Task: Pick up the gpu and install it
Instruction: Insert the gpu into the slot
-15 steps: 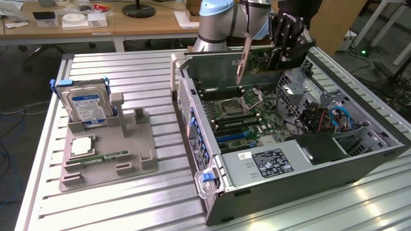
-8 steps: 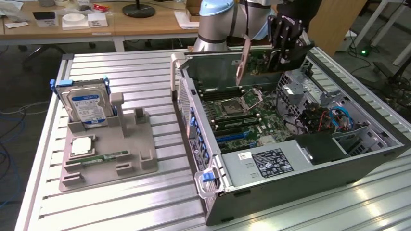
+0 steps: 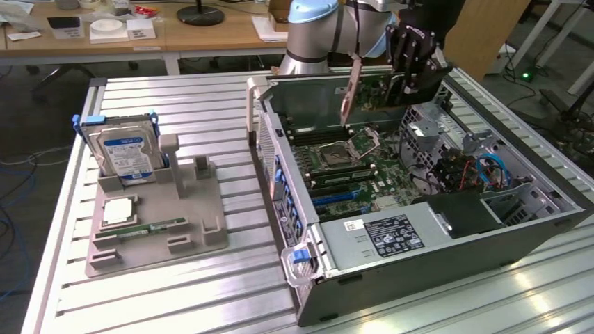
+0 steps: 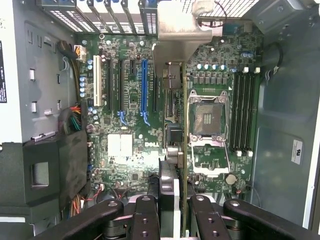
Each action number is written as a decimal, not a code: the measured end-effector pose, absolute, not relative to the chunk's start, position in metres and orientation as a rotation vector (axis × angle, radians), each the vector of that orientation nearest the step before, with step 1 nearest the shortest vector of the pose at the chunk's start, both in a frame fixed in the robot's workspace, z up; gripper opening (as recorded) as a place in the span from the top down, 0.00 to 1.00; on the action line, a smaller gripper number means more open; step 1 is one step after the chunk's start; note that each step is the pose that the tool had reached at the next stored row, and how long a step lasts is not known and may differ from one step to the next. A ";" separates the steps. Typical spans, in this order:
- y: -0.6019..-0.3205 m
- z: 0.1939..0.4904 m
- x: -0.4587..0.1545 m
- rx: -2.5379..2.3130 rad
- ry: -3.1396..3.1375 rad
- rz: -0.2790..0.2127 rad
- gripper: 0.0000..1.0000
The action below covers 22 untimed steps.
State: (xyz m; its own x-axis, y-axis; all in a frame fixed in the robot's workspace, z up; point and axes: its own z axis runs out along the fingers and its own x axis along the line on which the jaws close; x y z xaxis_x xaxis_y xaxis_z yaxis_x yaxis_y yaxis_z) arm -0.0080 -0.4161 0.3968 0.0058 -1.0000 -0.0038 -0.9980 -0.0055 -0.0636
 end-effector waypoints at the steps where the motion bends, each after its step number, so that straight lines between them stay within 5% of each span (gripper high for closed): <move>1: -0.416 0.396 -0.008 -2.193 2.181 -0.066 0.71; 22: -0.417 0.377 -0.011 -2.120 2.266 -0.066 0.71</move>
